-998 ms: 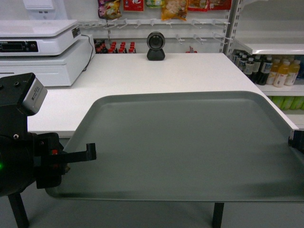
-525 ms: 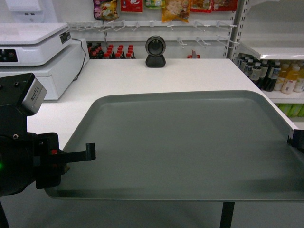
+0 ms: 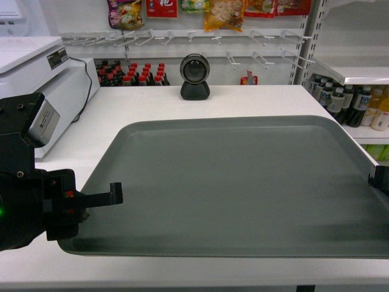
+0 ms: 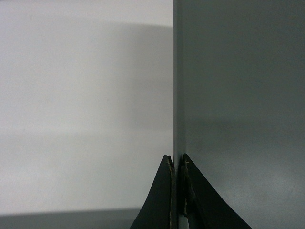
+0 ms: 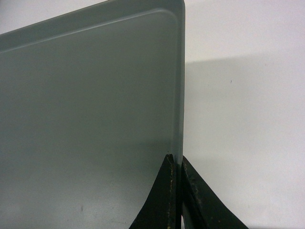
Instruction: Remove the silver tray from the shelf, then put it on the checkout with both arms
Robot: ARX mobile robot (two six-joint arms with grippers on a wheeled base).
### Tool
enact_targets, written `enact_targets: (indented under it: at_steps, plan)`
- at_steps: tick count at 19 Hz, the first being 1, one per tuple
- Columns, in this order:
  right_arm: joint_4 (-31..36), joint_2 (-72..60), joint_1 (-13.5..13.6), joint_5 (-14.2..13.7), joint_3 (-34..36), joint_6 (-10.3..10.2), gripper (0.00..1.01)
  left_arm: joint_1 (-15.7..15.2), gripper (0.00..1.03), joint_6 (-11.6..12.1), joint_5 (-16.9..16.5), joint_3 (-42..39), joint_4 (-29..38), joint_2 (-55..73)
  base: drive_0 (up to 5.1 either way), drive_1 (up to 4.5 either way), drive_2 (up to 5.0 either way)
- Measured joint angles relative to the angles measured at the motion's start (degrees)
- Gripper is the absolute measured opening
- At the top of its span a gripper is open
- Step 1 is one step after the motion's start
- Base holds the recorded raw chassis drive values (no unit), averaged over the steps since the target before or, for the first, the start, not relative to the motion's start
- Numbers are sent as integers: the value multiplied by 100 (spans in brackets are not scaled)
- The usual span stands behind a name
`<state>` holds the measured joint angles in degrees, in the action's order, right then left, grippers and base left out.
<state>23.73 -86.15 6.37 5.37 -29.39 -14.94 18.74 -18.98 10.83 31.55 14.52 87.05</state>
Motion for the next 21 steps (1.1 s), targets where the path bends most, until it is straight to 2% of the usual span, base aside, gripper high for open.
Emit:
enact_targets:
  at_steps: [4, 6, 7, 8, 10, 12, 16, 18, 19, 20, 21]
  plan:
    - [-20, 0, -2, -7, 0, 0, 3, 9, 3, -2, 0, 2, -4, 2, 3, 430, -424]
    - [15, 0, -4, -13, -2, 0, 3, 9, 3, -2, 2, 13, 20, 4, 0, 0, 0]
    - [247, -42, -4, 164, 20, 116, 3, 11, 3, -7, 57, 17, -46, 4, 0, 0, 0]
    - [509, -142, -4, 363, 2, 216, 3, 116, 3, 24, 509, 155, -282, 109, 0, 0, 0]
    - [713, -538, 94, 446, -317, 345, 3, 188, 3, 326, 1307, 507, -129, 573, 0, 0, 0]
    - [855, -927, 142, 417, -669, 332, 3, 144, 3, 627, 1600, 960, 4, 1034, 0, 0, 0]
    - [898, -1867, 219, 205, -1482, 144, 3, -61, 3, 1163, 1672, 1884, 334, 1945, 0, 0, 0]
    - [863, -2546, 267, 63, -1987, 31, 3, -131, 3, 1510, 1698, 2476, 369, 2627, 0, 0, 0]
    - [848, -2782, 267, 52, -2127, 9, 3, -131, 3, 1615, 1836, 2658, 382, 2879, 0, 0, 0]
    - [791, -3003, 293, 129, -2253, 264, 3, -122, 1, 1611, 2052, 2894, 319, 3132, 0, 0, 0]
    - [785, -3230, 341, 157, -2271, 433, 3, -122, 1, 1641, 2133, 2977, 330, 3307, 0, 0, 0]
